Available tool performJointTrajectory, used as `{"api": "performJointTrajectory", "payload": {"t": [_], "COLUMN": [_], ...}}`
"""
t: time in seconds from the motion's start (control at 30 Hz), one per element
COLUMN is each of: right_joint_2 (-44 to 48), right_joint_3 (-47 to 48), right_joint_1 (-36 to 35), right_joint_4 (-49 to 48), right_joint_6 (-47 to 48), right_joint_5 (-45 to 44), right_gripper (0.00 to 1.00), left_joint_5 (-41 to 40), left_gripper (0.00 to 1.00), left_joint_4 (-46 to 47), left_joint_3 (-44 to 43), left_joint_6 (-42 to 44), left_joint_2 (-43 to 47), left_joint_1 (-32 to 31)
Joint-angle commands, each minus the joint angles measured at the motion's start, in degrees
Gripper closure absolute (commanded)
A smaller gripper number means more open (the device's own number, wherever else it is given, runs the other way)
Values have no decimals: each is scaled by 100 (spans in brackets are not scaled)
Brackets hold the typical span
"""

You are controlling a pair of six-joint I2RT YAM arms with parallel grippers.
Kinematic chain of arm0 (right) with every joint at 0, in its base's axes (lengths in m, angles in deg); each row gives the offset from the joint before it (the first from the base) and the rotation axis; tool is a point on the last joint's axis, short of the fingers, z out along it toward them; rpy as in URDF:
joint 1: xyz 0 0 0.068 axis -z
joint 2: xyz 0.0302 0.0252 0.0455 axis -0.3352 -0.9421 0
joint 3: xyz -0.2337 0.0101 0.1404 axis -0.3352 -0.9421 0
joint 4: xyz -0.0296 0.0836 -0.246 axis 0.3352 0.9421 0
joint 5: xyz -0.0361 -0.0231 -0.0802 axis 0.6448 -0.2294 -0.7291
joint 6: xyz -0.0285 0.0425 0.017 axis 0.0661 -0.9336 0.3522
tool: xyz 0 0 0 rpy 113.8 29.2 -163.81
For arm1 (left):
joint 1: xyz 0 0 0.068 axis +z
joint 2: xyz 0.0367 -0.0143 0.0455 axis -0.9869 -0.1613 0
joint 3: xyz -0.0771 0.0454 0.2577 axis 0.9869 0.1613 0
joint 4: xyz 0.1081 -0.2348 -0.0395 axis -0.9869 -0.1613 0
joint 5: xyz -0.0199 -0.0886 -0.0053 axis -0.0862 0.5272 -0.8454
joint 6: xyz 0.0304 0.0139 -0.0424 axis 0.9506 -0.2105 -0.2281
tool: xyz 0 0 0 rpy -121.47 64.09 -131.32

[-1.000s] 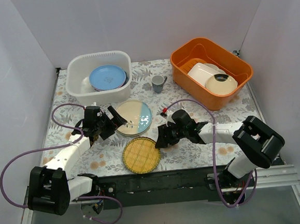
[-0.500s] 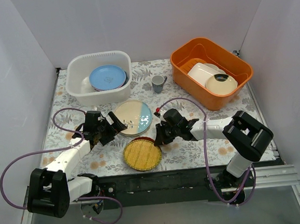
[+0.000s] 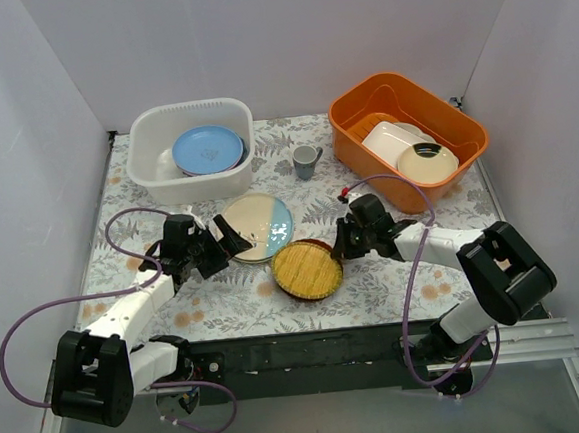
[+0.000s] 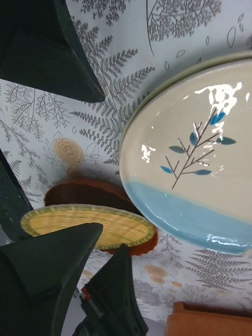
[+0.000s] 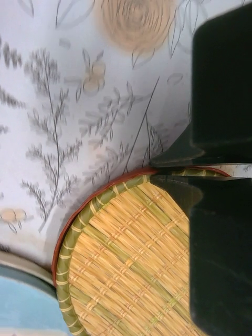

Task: Place the plates into the plastic bin on the countertop
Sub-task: Move the plate to the center of the board, then pick up the plate at the center of the board.

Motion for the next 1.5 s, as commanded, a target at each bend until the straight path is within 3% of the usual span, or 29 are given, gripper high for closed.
{"api": "performJointTrajectory", "payload": {"t": [0.0, 0.23, 0.47, 1.07, 1.3, 1.4, 1.43, 1.47], "right_joint_2": [80, 107, 186, 423, 546, 590, 608, 617], "right_joint_3": [-324, -403, -447, -535, -561, -561, -570, -579], "right_joint_1": [474, 685, 720, 747, 764, 764, 764, 764], "right_joint_4": [608, 599, 573, 634, 661, 661, 652, 652], "right_joint_6": [341, 411, 455, 517, 569, 569, 569, 561], "right_joint_5": [-685, -632, -571, -509, -421, -369, -360, -377], "right_gripper": [99, 99, 99, 99, 99, 99, 99, 99], "left_joint_5": [886, 1539, 1180, 1038, 942, 933, 915, 907], "left_gripper": [3, 5, 11, 34, 55, 72, 86, 94], "left_joint_4": [603, 1351, 1975, 3180, 3294, 3294, 3303, 3285], "left_joint_3": [167, 247, 177, -280, -333, -333, -324, -324], "left_joint_6": [-31, -364, -620, -1006, -980, -971, -963, -971], "left_joint_2": [168, -78, -552, -2063, -2381, -2434, -2443, -2451], "left_joint_1": [-107, -616, -1319, -2216, -2304, -2313, -2313, -2322]}}
